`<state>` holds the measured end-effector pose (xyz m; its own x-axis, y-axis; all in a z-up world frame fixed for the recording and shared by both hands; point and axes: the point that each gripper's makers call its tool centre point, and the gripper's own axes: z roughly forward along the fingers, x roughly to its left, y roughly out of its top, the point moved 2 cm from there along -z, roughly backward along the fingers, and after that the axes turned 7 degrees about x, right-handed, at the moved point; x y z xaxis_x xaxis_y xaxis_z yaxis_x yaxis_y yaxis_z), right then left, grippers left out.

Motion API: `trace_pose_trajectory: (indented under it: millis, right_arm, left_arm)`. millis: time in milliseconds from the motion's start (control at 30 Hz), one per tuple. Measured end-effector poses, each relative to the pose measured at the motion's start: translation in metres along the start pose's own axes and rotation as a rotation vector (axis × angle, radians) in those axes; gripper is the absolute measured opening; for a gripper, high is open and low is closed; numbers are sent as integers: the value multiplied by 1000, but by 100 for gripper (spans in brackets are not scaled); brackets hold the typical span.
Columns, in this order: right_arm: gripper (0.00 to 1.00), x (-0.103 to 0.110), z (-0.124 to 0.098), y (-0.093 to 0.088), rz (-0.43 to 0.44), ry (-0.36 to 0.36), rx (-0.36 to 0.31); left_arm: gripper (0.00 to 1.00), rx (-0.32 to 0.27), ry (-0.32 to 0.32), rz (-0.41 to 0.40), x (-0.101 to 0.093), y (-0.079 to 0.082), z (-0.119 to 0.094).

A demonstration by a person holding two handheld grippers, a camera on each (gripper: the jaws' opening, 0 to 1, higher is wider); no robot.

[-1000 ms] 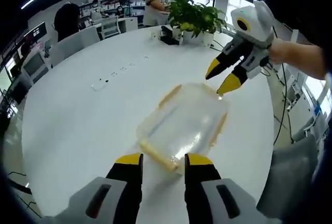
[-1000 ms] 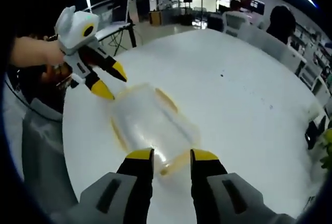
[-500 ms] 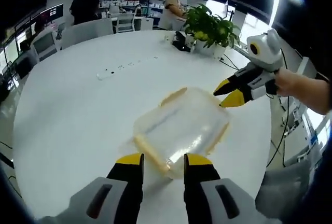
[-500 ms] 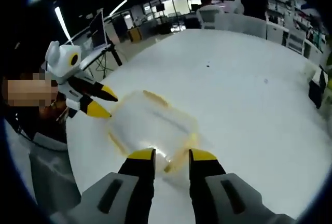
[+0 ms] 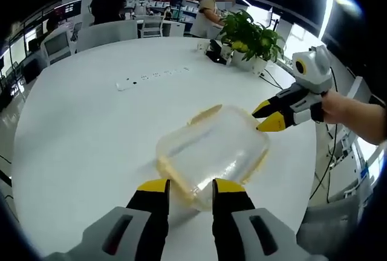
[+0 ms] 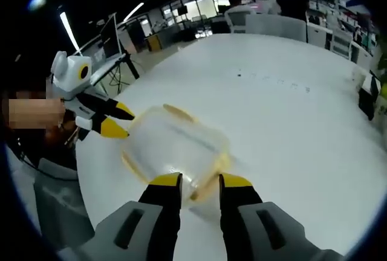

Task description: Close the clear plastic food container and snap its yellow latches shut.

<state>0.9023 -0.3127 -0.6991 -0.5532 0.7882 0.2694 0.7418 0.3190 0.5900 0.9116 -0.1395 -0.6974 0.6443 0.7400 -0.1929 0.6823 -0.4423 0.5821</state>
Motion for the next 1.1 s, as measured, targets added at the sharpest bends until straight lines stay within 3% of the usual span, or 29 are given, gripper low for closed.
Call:
trace_pose_trajectory:
  millis: [467, 633, 833, 1100]
  right_arm:
    - [22, -6, 3, -2, 196, 40, -70]
    - [21, -8, 3, -1, 219, 43, -77]
    - [20, -9, 3, -2, 244, 50, -77]
    - [19, -5, 3, -2, 281, 54, -66]
  left_arm:
    - [22, -37, -17, -159, 1, -3, 4]
    - [22, -44, -20, -196, 1, -3, 5]
    - [22, -52, -47, -296, 2, -6, 7]
    - [21, -47, -63, -315, 1, -7, 7]
